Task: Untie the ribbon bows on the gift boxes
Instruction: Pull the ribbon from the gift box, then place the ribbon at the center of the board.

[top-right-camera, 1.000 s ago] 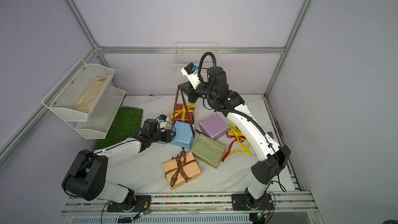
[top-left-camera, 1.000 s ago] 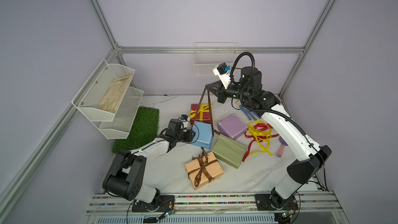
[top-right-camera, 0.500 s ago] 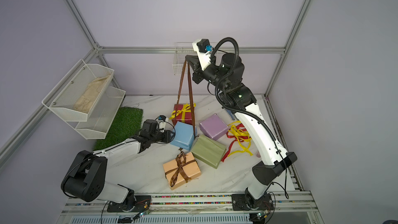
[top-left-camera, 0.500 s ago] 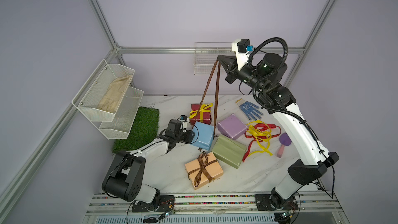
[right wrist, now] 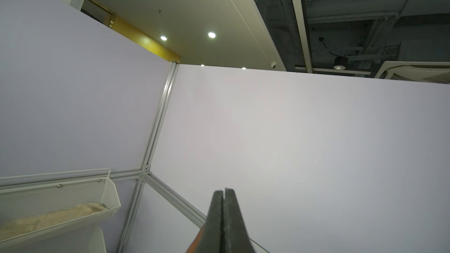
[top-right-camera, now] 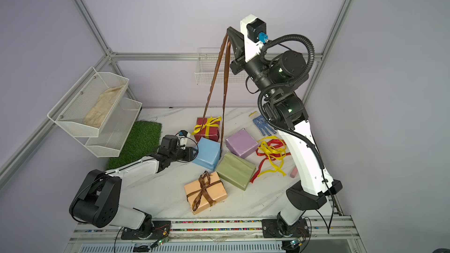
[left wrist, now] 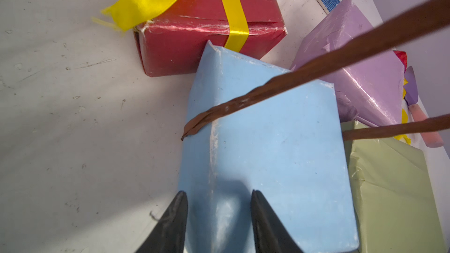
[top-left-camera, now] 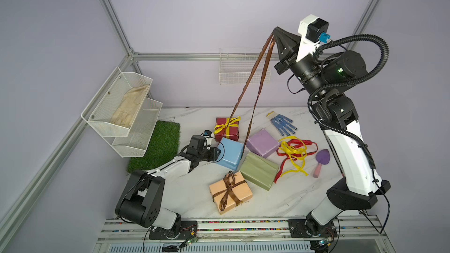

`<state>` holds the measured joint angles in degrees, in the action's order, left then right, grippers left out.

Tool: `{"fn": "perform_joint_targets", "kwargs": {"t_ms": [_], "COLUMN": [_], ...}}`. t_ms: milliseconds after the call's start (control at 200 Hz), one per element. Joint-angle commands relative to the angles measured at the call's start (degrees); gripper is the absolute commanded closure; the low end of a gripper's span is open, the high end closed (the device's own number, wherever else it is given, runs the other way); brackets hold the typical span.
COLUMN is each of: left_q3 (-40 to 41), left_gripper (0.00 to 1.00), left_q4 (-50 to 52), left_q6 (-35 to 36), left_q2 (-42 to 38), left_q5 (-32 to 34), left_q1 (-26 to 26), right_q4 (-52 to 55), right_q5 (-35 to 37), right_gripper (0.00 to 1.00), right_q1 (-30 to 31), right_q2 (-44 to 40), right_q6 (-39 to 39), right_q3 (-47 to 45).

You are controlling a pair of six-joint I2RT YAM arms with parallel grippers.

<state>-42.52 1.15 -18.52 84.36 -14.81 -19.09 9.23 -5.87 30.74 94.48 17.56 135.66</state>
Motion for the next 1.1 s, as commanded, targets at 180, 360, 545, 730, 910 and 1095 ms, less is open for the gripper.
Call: {"fn": "perform_joint_targets", "kwargs": {"t_ms": [180, 360, 545, 730, 910, 1095], "left_q3": [0.63, -0.43, -0.65, -1.57, -2.1, -2.24], "left_gripper": [0.57, 0.56, 0.56, 0.55, 0.55, 0.54], "left_q4": [1.91, 2.26, 1.91, 2.17, 2.13, 3.3], "left_q6": [-0.68, -0.89, -1.16, -0.93, -0.94, -0.56], "left_q2": [2.68, 3.62, 3.44, 3.78, 4.19, 3.69], "left_q5": [1.39, 1.24, 1.46, 1.55, 1.42, 2.01], "left_q1": [0.72, 0.68, 0.72, 0.81, 0.88, 0.99], "right_q4": [-4.83, -6.81, -8.79, -10.5, -11.33, -9.67], "right_q5": [6.39, 7.59, 10.1, 11.35, 13.65, 16.2], "right_gripper": [1.0, 1.0, 1.0, 1.0, 1.0, 1.0], "right_q1": [-0.24, -0.24, -0.24, -0.22, -0.24, -0.23], "right_q2": [-2.98, -4.27, -6.73, -8.74, -8.66, -9.5], "right_q6": [5.91, 7.14, 9.44, 10.48, 12.05, 11.6], "right_q3": [6.12, 6.69, 3.66, 1.41, 1.53, -0.24]}}
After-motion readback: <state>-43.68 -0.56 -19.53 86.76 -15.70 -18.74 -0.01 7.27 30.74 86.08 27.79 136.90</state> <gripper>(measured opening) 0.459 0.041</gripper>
